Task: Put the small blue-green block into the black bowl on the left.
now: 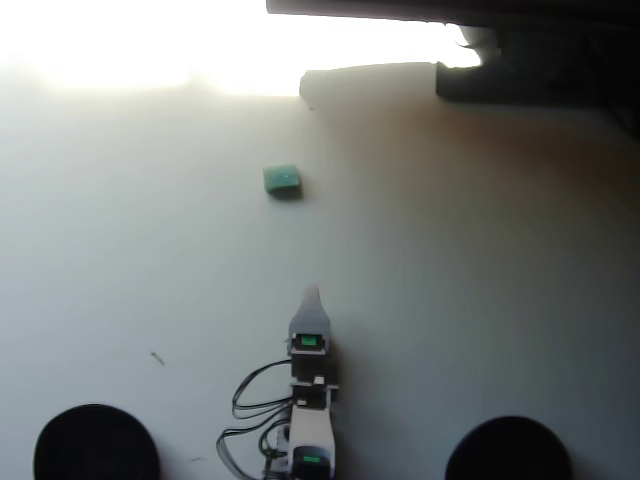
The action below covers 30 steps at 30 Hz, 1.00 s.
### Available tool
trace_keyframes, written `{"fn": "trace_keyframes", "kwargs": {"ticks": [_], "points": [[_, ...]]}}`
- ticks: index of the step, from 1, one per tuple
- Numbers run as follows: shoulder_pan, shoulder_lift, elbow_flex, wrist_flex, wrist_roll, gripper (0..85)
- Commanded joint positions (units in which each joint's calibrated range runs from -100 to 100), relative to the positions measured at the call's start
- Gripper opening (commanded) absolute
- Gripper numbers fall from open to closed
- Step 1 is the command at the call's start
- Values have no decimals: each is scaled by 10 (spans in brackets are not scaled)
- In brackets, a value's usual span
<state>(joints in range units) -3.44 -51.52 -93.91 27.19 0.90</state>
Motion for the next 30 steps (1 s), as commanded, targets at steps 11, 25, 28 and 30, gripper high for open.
{"fn": "trace_keyframes", "kwargs": {"ticks": [11,25,28,30], "points": [[19,0,-7,2,-13,483],[37,-198,115,-272,-21,479],[44,-203,202,-366,-21,482],[45,-178,270,-410,-21,484]]}}
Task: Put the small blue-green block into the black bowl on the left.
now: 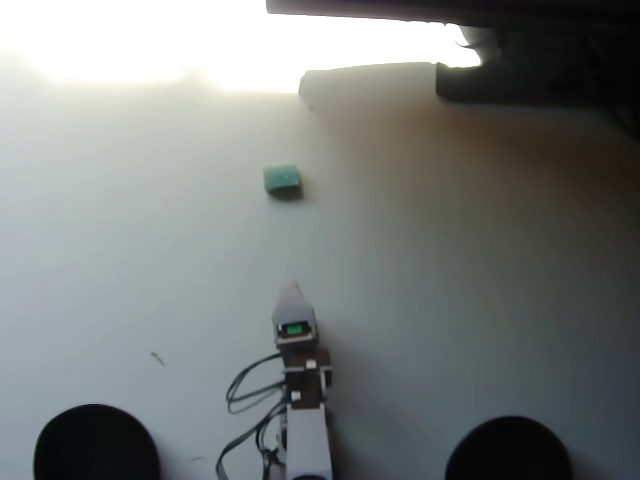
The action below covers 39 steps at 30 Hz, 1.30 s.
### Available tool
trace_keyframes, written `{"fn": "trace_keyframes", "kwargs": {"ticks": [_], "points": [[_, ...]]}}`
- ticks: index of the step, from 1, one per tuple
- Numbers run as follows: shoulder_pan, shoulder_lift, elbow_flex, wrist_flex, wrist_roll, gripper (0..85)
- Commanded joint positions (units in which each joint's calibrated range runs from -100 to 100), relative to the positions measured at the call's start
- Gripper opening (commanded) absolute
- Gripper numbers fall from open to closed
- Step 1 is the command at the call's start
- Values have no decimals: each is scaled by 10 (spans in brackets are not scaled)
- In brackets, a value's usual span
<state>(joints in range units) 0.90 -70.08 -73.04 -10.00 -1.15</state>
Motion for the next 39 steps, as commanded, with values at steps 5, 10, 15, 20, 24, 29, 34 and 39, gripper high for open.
{"fn": "trace_keyframes", "kwargs": {"ticks": [5,10,15,20,24,29,34,39], "points": [[6,115,224,-99,0,479],[14,227,318,-118,0,461],[12,353,420,-148,16,486],[11,461,532,-187,29,493],[12,531,608,-216,35,494],[14,626,720,-253,48,494],[13,753,872,-318,60,495],[13,856,998,-403,63,503]]}}
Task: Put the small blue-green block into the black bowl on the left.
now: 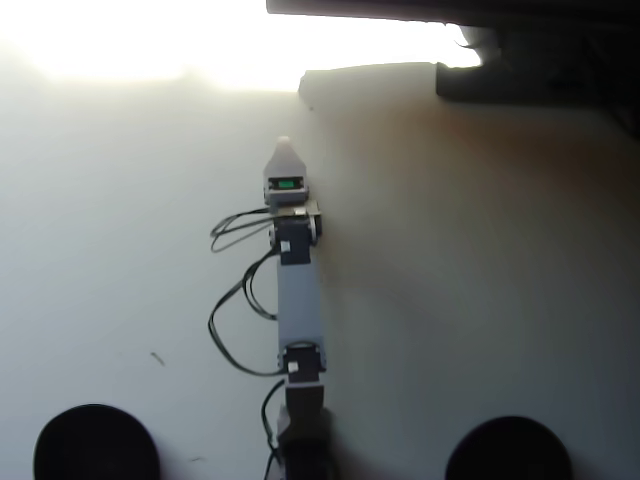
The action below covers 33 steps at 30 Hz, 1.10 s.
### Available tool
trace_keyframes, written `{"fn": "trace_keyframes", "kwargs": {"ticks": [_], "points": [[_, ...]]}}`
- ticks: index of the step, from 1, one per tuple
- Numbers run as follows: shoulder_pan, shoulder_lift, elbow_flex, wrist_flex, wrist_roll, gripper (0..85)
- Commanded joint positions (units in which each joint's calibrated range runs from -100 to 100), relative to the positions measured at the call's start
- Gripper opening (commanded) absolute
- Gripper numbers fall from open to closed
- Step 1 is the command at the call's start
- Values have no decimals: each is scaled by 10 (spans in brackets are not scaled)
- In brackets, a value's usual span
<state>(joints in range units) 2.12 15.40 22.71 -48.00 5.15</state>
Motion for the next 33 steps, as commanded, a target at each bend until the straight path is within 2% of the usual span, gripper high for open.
{"fn": "trace_keyframes", "kwargs": {"ticks": [1,17,25,33], "points": [[0,14,56,-38,-1,503],[-20,11,69,-126,-19,503],[2,-2,13,-103,-17,503],[-4,-8,-18,-85,-25,502]]}}
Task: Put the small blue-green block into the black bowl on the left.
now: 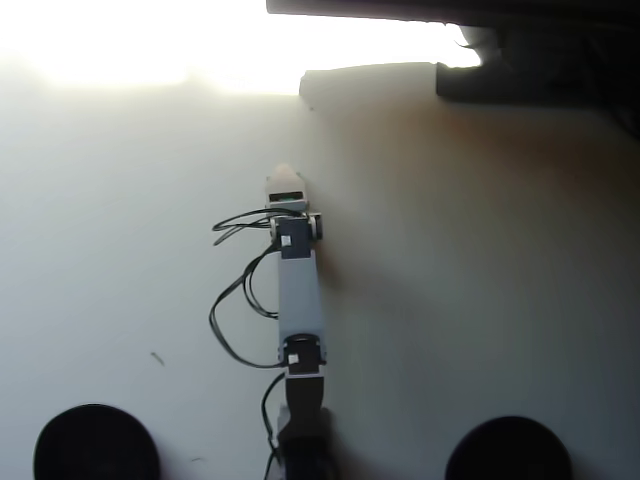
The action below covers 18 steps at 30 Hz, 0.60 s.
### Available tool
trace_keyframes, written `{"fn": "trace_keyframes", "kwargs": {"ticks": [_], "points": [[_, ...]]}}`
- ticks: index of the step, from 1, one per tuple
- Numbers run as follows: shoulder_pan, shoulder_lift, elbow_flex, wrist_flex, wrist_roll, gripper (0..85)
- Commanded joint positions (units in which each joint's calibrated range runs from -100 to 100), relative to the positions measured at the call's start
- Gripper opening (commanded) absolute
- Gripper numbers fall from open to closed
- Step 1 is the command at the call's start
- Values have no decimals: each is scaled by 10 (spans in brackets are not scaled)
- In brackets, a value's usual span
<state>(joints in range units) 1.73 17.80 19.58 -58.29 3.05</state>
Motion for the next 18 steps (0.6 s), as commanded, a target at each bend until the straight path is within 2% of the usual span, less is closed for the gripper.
{"fn": "trace_keyframes", "kwargs": {"ticks": [1,7,15,18], "points": [[0,-32,14,17,-6,498],[-6,-29,13,17,-7,459],[-1,-60,-37,46,0,233],[-3,-61,-40,48,0,227]]}}
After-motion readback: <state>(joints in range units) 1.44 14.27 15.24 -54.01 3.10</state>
